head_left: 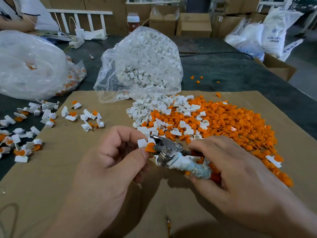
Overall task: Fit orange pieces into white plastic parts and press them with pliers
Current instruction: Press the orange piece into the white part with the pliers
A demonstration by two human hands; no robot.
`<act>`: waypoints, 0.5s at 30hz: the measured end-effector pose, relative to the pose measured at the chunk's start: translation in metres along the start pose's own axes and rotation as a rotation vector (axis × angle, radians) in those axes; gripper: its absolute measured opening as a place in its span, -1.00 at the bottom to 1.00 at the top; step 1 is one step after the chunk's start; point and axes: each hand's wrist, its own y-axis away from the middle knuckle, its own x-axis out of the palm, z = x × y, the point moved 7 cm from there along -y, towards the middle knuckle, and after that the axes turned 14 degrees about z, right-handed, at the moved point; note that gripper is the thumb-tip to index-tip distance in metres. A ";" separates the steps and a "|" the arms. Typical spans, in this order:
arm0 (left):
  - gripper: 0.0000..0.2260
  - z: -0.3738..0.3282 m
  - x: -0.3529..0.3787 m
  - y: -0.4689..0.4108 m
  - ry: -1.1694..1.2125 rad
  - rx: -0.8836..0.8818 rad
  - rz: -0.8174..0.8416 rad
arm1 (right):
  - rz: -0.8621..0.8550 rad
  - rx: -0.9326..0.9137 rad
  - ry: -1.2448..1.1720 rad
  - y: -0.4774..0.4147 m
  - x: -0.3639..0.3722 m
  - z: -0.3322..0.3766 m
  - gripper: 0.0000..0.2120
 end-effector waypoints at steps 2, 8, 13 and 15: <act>-0.86 0.001 0.000 0.000 -0.022 0.004 0.021 | 0.006 0.000 0.003 0.000 0.001 0.000 -0.49; -0.88 0.003 -0.002 -0.002 -0.075 0.043 0.045 | 0.025 0.020 0.047 -0.001 0.003 0.000 -0.49; -0.88 0.003 0.000 -0.001 -0.074 0.023 0.071 | 0.056 0.064 0.106 -0.002 0.004 -0.002 -0.56; -0.85 0.002 0.002 0.000 -0.074 0.009 0.091 | 0.056 0.083 0.117 -0.002 0.003 -0.003 -0.56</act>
